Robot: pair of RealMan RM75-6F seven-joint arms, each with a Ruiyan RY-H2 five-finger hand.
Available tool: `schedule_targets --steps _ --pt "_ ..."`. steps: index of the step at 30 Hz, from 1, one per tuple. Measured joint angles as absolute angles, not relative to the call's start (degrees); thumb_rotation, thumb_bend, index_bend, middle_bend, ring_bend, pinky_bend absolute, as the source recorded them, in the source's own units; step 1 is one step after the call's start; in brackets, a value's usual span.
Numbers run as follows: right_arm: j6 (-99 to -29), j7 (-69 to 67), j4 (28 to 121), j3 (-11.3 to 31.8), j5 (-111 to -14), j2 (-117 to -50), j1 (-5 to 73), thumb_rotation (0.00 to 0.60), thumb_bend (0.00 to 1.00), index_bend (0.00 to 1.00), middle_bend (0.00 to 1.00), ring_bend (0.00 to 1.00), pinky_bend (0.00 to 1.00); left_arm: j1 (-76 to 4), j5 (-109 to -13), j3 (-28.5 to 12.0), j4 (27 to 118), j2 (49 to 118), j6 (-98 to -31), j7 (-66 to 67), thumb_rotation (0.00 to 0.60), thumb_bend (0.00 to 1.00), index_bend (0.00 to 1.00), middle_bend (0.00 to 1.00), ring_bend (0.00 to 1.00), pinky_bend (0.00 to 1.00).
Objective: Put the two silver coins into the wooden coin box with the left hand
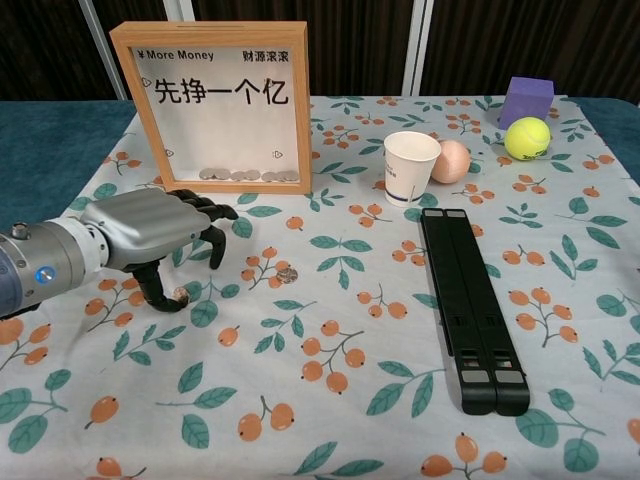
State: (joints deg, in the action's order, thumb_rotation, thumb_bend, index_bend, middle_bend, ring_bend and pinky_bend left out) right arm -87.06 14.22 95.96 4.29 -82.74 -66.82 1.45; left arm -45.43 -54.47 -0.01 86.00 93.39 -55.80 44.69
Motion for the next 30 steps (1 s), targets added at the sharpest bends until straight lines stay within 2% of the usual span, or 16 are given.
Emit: schedule_targets --steps 7,21,30 --pt "-86.6 14.5 96.3 4.2 -82.4 -66.7 1.5 0.600 0.41 0.10 0.05 0.03 0.00 -45.3 -55.6 0.4 86.4 92.8 -55.2 43.5 0.600 0.27 0.53 0.00 0.00 0.00" --pt "-86.1 15.2 96.8 4.1 -81.7 -66.5 1.5 0.600 0.41 0.10 0.05 0.03 0.00 -45.3 -55.6 0.3 86.8 92.5 -54.7 43.0 0.600 0.33 0.58 0.00 0.00 0.00" --pt "-85.9 15.6 97.2 4.1 -81.3 -66.3 1.6 0.600 0.41 0.10 0.05 0.03 0.00 -45.2 -55.0 0.2 86.9 92.4 -54.4 42.7 0.600 0.47 0.62 0.00 0.00 0.00"
